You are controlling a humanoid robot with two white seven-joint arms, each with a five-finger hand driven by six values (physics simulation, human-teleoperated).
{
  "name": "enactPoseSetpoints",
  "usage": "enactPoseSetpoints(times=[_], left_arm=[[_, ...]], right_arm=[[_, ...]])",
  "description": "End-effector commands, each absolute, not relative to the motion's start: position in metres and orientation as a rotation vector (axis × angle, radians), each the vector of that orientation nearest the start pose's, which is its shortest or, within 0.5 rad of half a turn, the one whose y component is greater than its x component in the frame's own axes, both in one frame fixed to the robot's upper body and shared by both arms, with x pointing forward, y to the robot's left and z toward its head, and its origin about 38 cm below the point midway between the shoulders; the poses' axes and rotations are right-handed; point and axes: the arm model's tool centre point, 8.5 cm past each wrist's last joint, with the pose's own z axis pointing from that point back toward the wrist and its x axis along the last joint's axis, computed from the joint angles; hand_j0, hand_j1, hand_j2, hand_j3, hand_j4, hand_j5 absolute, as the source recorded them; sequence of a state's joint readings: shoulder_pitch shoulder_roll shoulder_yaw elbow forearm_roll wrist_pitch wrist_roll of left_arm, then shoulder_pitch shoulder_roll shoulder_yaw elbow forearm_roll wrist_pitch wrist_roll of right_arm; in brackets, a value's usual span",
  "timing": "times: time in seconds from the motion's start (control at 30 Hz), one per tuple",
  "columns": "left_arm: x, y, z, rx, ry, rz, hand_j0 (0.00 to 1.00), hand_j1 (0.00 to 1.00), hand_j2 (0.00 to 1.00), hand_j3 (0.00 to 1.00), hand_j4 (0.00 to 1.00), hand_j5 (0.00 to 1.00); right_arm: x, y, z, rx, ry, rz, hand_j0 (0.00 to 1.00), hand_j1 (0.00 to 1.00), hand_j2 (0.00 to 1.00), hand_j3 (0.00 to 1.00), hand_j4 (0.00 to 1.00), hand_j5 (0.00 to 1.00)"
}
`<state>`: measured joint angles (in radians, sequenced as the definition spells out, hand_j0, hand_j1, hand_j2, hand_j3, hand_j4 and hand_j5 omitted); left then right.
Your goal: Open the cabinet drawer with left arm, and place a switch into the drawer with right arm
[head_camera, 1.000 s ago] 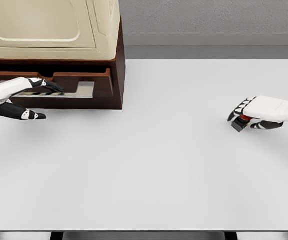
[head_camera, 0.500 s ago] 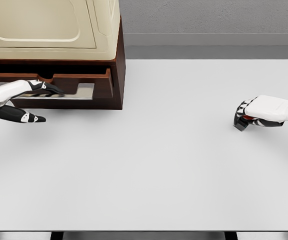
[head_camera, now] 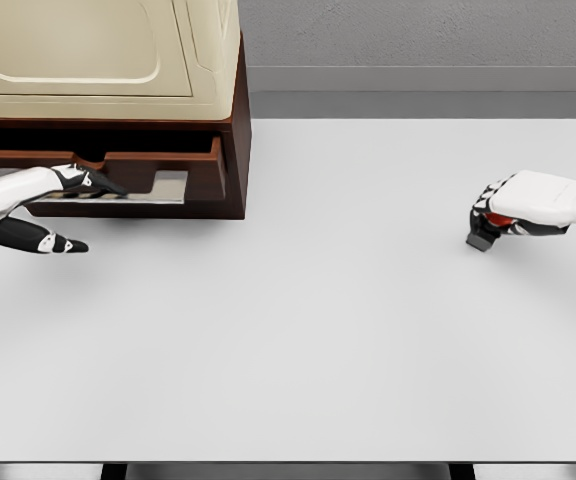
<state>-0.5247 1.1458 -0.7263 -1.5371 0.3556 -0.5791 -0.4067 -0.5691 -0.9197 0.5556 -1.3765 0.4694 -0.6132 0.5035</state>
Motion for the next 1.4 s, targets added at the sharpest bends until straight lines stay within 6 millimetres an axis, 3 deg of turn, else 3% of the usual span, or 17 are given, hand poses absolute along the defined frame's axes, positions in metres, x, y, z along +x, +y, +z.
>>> enactPoseSetpoints(times=[0.0, 0.3, 0.77, 1.0, 1.37], left_arm=[[0.376, 0.362, 0.239, -0.066, -1.645, -1.522, 0.82, 0.82, 0.82, 0.82, 0.82, 0.82], [0.373, 0.367, 0.240, -0.062, -1.632, -1.522, 0.82, 0.82, 0.82, 0.82, 0.82, 0.82], [0.364, 0.367, 0.245, -0.075, -1.622, -1.535, 0.82, 0.82, 0.82, 0.82, 0.82, 0.82], [0.361, 0.370, 0.243, -0.076, -1.610, -1.535, 0.82, 0.82, 0.82, 0.82, 0.82, 0.82], [0.356, 0.370, 0.245, -0.087, -1.603, -1.541, 0.82, 0.82, 0.82, 0.82, 0.82, 0.82]], right_arm=[[0.427, -0.370, 0.202, -0.507, -1.218, 2.073, 0.48, 0.48, 0.48, 0.48, 0.48, 0.48], [0.433, -0.337, 0.244, -0.570, -1.354, 2.130, 0.48, 0.48, 0.48, 0.48, 0.48, 0.48], [0.436, -0.299, 0.263, -0.568, -1.491, 2.155, 0.48, 0.48, 0.48, 0.48, 0.48, 0.48], [0.431, -0.269, 0.290, -0.598, -1.604, 2.203, 0.48, 0.48, 0.48, 0.48, 0.48, 0.48], [0.432, -0.216, 0.311, -0.572, -1.731, 2.280, 0.48, 0.48, 0.48, 0.48, 0.48, 0.48]])
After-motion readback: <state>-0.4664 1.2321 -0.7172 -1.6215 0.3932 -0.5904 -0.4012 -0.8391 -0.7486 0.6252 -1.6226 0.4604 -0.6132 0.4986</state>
